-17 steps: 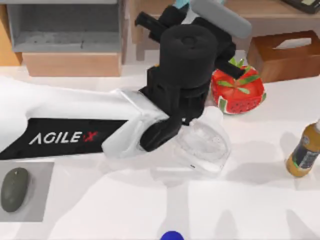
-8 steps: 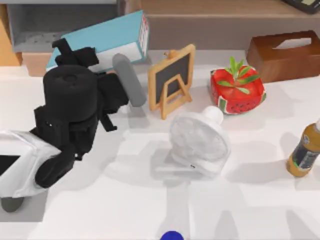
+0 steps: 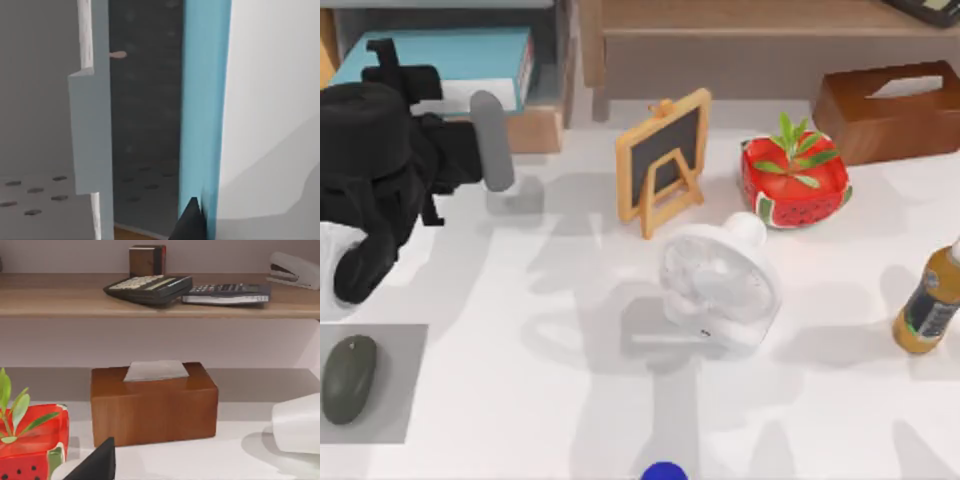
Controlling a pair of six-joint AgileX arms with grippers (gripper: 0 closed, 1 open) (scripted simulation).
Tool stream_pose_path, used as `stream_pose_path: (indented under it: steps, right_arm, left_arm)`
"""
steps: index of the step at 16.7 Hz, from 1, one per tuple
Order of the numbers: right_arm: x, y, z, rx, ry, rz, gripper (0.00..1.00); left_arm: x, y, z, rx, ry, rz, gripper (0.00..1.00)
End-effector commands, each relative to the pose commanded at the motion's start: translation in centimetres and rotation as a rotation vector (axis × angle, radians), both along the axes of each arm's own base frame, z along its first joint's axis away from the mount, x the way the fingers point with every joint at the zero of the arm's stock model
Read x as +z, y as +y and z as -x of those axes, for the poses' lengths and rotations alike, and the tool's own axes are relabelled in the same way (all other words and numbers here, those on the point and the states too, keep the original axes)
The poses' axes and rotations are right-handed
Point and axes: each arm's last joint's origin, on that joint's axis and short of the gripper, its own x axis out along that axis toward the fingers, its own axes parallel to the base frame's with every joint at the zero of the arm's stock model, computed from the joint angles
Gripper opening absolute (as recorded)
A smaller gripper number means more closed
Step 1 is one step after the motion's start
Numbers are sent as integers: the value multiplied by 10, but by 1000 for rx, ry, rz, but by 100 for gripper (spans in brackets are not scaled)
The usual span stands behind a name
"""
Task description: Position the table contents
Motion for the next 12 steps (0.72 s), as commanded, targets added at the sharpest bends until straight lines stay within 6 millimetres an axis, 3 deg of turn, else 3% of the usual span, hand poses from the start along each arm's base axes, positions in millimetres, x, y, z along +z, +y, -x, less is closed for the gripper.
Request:
stream_pose_path:
  steps: [3,9,12]
  right_arm:
    - [0,0,0,0,0,0,100]
    - [0,0,0,0,0,0,100]
    - [0,0,0,0,0,0,100]
  left_arm:
    - [-6,6,-15,-27,11,-23,0]
    - [-6,6,-15,-29,10,-25,0]
    - [-2,7,-29,-22,-11,-19,0]
